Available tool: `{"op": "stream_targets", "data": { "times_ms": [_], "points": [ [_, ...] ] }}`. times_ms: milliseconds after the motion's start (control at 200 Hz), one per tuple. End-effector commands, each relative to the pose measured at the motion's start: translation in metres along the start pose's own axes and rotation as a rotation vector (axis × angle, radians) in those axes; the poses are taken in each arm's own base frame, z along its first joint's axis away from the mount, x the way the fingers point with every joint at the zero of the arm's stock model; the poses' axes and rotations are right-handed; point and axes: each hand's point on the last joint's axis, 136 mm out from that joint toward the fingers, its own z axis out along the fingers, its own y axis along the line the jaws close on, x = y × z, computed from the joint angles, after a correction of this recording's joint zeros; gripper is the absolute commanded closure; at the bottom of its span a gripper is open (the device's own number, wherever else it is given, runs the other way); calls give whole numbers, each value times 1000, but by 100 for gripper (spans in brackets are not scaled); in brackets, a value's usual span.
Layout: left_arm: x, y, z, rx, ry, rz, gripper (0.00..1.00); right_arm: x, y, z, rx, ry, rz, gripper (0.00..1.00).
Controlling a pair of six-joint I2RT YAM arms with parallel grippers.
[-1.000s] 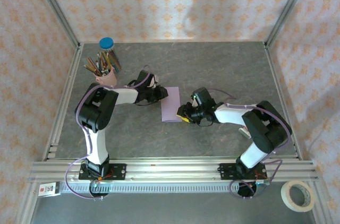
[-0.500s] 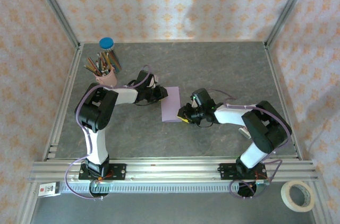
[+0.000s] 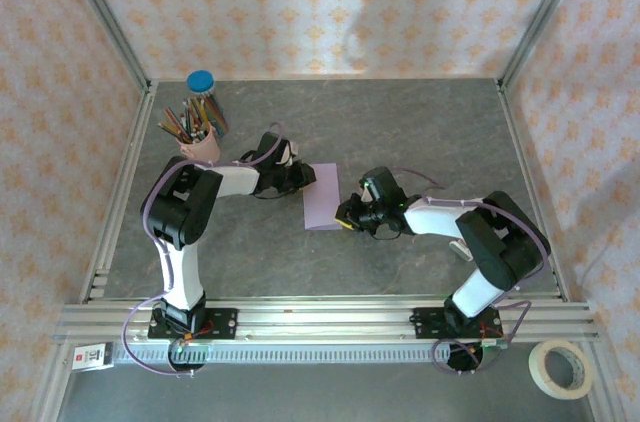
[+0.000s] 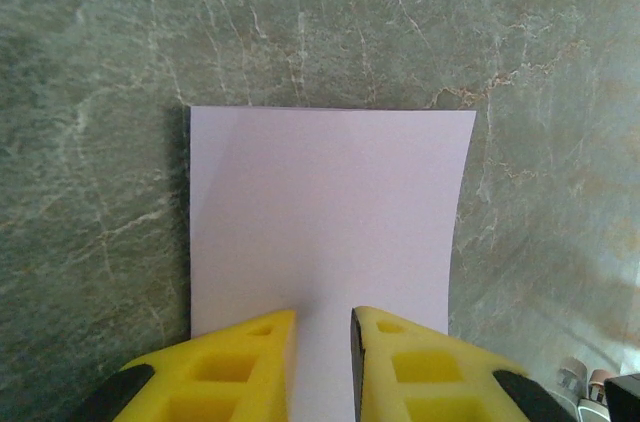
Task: Fold a paper plane with a square sheet of paper (pick it up from the middle)
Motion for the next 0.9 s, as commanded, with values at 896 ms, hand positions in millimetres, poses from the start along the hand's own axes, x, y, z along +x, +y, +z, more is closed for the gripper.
{"op": "stream_targets", "data": {
  "times_ms": [896],
  "points": [
    [3, 14, 8, -52, 37, 13, 81, -6, 23, 4, -54, 9, -69, 100]
  ]
}}
